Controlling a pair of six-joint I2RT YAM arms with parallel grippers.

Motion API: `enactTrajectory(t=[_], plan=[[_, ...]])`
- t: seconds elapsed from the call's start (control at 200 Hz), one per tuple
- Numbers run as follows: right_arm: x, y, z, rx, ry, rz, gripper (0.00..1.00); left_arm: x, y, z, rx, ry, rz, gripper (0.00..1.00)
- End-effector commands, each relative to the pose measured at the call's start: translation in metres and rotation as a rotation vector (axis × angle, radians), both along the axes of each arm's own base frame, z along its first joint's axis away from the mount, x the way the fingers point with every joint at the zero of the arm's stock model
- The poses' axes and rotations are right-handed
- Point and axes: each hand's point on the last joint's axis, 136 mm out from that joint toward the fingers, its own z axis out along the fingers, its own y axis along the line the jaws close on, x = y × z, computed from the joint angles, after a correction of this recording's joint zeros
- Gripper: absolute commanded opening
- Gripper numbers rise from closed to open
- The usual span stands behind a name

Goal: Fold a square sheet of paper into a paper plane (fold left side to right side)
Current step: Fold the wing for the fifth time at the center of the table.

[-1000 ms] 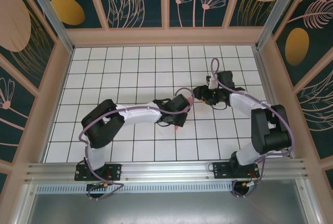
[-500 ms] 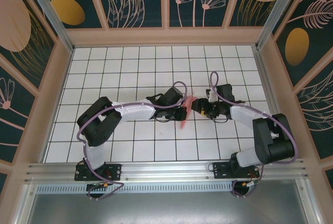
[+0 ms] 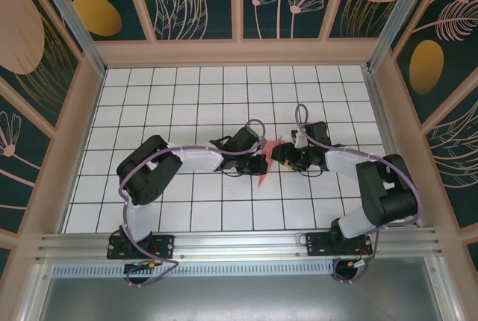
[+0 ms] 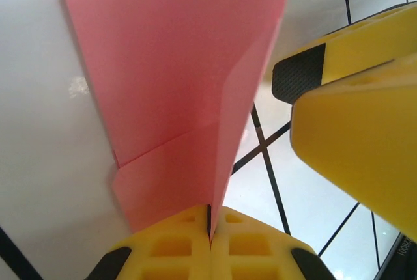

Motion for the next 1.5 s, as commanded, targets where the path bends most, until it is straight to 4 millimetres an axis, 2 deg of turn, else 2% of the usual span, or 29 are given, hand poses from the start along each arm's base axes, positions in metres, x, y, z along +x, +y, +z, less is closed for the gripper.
enactTrajectory(t=[0.0,0.125,0.28,0.711,1.001,1.166,1.446,1.466,1.496], plan=[[0.005,0.004,-0.001,0.007,0.001,-0.011,0.58,-0.001,-0.003,-0.009,-0.039,0.047,0.007,0.0],[0.01,0.006,-0.002,0.009,0.002,-0.017,0.56,-0.003,-0.005,-0.01,-0.07,0.073,0.01,0.0],[0.019,0.008,-0.003,0.011,0.0,-0.029,0.54,0.003,0.002,-0.008,-0.121,0.102,0.054,0.0],[0.036,0.027,-0.001,0.038,-0.014,0.002,0.5,0.008,0.004,-0.003,-0.174,0.12,0.086,0.0],[0.034,0.03,-0.02,-0.005,0.035,0.015,0.45,0.012,0.005,-0.003,-0.19,0.128,0.102,0.0],[0.031,0.028,-0.029,-0.03,0.058,0.013,0.43,0.014,0.005,0.0,-0.193,0.12,0.106,0.1],[0.032,0.026,-0.038,-0.059,0.086,0.014,0.42,0.016,0.005,0.028,-0.22,0.07,0.097,0.29],[0.032,0.026,-0.039,-0.059,0.088,0.013,0.42,0.011,0.01,0.021,-0.203,0.081,0.099,0.3],[0.032,0.027,-0.038,-0.057,0.084,0.015,0.42,0.011,0.012,0.023,-0.201,0.08,0.101,0.3]])
